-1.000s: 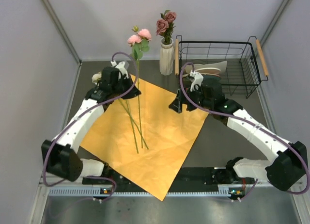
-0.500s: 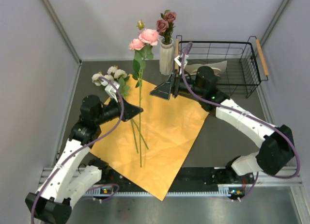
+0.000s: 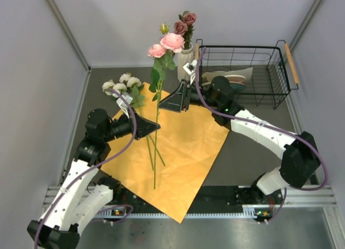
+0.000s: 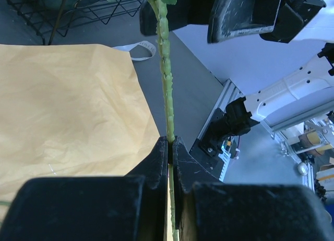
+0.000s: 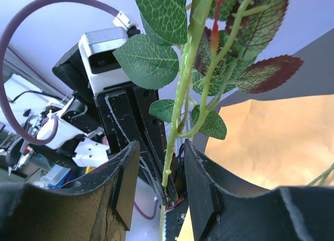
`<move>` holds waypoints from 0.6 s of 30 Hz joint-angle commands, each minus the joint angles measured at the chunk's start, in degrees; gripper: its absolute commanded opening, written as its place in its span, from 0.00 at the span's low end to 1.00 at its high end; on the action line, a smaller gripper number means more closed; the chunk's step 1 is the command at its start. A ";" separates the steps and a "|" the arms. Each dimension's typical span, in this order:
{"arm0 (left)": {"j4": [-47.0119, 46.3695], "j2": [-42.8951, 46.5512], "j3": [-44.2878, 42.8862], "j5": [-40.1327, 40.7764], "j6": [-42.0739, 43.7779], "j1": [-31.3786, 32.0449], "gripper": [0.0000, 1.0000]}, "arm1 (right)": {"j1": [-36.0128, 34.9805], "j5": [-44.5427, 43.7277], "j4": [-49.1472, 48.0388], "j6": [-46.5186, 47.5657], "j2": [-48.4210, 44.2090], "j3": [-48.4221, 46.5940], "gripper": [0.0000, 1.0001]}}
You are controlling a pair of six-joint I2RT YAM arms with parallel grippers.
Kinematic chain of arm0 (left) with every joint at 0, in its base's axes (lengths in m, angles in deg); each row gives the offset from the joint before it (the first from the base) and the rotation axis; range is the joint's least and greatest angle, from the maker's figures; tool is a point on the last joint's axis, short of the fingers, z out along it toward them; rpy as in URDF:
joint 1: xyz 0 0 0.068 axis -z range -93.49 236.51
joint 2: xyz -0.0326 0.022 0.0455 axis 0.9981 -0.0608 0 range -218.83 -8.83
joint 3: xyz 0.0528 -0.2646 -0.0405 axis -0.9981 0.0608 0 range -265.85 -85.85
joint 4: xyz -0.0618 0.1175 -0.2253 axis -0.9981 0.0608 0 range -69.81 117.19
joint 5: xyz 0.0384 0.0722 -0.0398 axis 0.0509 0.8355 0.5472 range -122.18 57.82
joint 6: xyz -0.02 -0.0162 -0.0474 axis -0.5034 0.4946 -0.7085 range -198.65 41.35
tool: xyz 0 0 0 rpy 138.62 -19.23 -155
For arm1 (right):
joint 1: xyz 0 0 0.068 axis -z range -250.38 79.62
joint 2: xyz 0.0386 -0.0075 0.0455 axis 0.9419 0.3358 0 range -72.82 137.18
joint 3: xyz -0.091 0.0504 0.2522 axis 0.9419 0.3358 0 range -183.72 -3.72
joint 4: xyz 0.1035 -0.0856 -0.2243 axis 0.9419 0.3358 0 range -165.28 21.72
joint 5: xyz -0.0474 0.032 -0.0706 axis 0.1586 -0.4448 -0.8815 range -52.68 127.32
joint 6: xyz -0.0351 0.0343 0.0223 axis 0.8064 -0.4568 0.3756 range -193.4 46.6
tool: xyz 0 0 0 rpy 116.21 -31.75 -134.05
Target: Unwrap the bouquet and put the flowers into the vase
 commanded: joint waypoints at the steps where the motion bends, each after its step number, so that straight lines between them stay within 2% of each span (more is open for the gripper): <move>1: -4.95 0.36 0.94 -2.51 0.12 0.15 0.00 | -1.92 0.66 -3.44 -0.44 0.65 -1.66 0.40; 7: -5.91 0.45 1.38 -3.03 -0.50 0.15 0.00 | -2.01 0.39 -4.14 -0.88 1.18 -1.22 0.29; 10: -6.00 0.19 1.38 -3.21 -0.41 0.15 0.00 | -2.10 0.39 -4.58 -1.14 1.36 -1.13 0.19; 17: -6.80 -0.60 1.47 -4.27 -0.59 0.24 0.00 | -2.10 0.65 -5.28 -1.67 2.85 -1.31 0.18; 18: -6.88 -0.60 1.38 -4.27 -0.50 0.24 0.00 | -2.10 1.26 -5.80 -1.93 3.11 -1.57 0.09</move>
